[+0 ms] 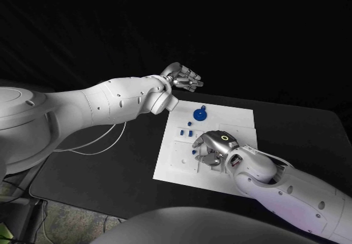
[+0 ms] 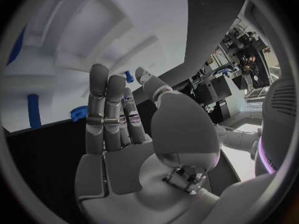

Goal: Assemble the parts on the task board

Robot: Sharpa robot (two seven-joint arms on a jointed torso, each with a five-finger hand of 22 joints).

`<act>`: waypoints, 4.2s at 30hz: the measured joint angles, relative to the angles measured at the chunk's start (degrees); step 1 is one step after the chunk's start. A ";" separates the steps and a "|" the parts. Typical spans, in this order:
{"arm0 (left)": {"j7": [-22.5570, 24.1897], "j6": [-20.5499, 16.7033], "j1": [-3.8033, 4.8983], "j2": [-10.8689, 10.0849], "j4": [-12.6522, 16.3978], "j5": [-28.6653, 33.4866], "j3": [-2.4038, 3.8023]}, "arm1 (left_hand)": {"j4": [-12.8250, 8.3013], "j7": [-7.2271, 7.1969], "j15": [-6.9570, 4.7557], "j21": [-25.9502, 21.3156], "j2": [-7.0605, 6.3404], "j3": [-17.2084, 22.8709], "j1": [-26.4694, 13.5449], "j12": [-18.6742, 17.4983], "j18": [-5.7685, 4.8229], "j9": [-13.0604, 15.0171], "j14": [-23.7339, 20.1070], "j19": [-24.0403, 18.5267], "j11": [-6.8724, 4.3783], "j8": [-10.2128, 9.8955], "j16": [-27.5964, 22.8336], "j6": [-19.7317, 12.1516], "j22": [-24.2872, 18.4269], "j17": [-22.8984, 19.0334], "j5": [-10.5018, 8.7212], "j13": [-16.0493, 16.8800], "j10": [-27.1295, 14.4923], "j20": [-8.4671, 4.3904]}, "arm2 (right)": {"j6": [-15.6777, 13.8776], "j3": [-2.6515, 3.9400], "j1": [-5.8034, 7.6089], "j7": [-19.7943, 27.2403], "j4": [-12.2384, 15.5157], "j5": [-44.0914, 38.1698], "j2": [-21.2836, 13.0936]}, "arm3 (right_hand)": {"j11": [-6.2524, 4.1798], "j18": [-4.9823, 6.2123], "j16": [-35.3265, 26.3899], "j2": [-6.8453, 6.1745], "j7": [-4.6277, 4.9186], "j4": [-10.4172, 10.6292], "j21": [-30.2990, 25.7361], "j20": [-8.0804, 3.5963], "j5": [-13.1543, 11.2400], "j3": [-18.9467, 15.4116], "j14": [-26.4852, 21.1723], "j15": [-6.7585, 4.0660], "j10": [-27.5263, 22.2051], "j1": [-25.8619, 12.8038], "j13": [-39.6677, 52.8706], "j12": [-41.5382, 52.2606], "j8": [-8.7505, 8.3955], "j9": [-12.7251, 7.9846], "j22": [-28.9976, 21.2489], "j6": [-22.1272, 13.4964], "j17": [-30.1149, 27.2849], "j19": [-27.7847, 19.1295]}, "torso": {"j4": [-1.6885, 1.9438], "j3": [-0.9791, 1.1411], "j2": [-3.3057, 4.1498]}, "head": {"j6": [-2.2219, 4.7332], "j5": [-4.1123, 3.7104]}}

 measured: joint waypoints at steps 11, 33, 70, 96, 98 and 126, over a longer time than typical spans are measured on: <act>0.00 0.13 0.00 -0.95 0.11 0.05 -0.01 | -0.16 0.00 0.00 0.00 0.00 -0.16 0.00 0.00 0.00 0.00 0.00 0.00 0.00 0.00 0.00 0.00 -0.10 0.00 0.00 0.00 0.00 0.00 | -0.43 7.11 0.74 -0.05 4.00 3.53 -7.17 | -0.44 -0.03 0.84 -0.28 0.69 0.50 0.00 -0.29 0.29 2.45 0.47 -0.44 2.41 -0.94 0.00 0.00 0.00 0.00 1.19 -0.11 -0.06 0.50 | -0.05 -0.01 -0.03 | 0.19 -1.08; 0.82 0.84 -0.02 -1.52 0.19 0.51 -0.02 | -0.16 0.00 -0.21 0.42 0.00 -0.16 0.00 0.00 0.00 0.00 0.21 0.00 0.00 0.00 0.00 0.00 -0.10 0.00 0.00 0.00 -0.41 0.00 | 5.03 10.77 0.37 -0.02 -0.91 6.35 -8.95 | 0.04 -0.45 1.73 -0.57 -0.99 5.54 -1.12 -0.19 -3.04 -8.23 0.70 0.08 -0.04 2.29 -0.01 0.00 0.00 -0.08 1.88 -2.68 0.17 0.59 | 0.14 -0.01 0.09 | 0.72 -1.48; 0.79 1.13 -0.03 -1.39 -0.02 0.63 -0.02 | -0.16 0.00 -0.21 0.42 0.43 -0.47 0.04 0.00 0.00 0.00 0.21 0.00 0.20 0.00 0.00 0.00 -0.09 0.00 0.00 0.00 -0.62 0.00 | 5.30 8.17 0.22 -0.91 -4.44 1.48 -6.06 | -3.66 -2.36 2.48 4.81 -0.69 0.45 2.52 -2.41 -3.10 10.97 1.21 -2.25 14.33 -0.87 0.16 -0.45 0.05 0.63 4.80 8.58 0.55 0.34 | 0.10 -0.01 0.07 | 0.18 -1.43; 0.72 1.24 -0.04 -0.94 -1.64 0.65 -0.02 | -0.17 0.00 -0.21 0.42 0.42 -0.47 0.04 0.00 0.00 0.00 0.21 0.00 0.20 0.00 0.00 0.00 -0.09 0.00 0.00 0.00 -0.61 0.00 | 1.60 11.03 0.19 -2.27 6.43 2.84 -6.76 | -3.22 -3.67 2.15 5.68 -0.65 -1.61 3.33 -3.19 -3.54 13.77 1.44 -2.89 14.90 -1.77 0.44 -0.38 -0.20 2.40 7.14 9.28 0.65 0.48 | 0.08 -0.04 0.00 | -0.01 -0.98; 0.72 1.25 -0.04 -0.76 -1.84 0.65 -0.02 | -0.17 0.00 -0.21 0.42 0.42 -0.47 0.04 0.00 0.00 0.00 0.21 0.00 0.20 0.00 0.00 0.00 -0.08 0.00 0.00 0.00 -0.61 0.00 | 1.63 10.27 0.17 -2.10 6.76 2.98 -5.49 | -3.22 -3.68 2.15 5.68 -0.65 -1.61 3.22 -3.18 -3.55 13.76 1.44 -2.89 14.90 -1.77 0.44 -0.38 -0.30 2.43 7.14 9.28 0.65 0.48 | 0.08 -0.04 0.01 | -0.01 -0.84; 0.75 1.61 -0.15 0.54 -1.84 0.71 -0.02 | -0.17 0.00 -0.21 0.42 0.42 -0.47 0.04 0.00 0.00 0.00 0.21 0.00 0.20 0.00 0.00 0.00 -0.08 0.00 0.00 0.00 -0.61 0.00 | 3.59 0.52 -0.28 0.29 4.02 0.68 2.20 | -3.23 -3.52 1.93 5.93 -0.86 -2.35 2.67 -3.16 -3.30 13.01 1.45 -2.87 14.91 -2.13 0.30 -0.40 -0.18 2.47 7.81 9.45 0.64 0.48 | 0.10 -0.01 0.07 | -0.01 0.97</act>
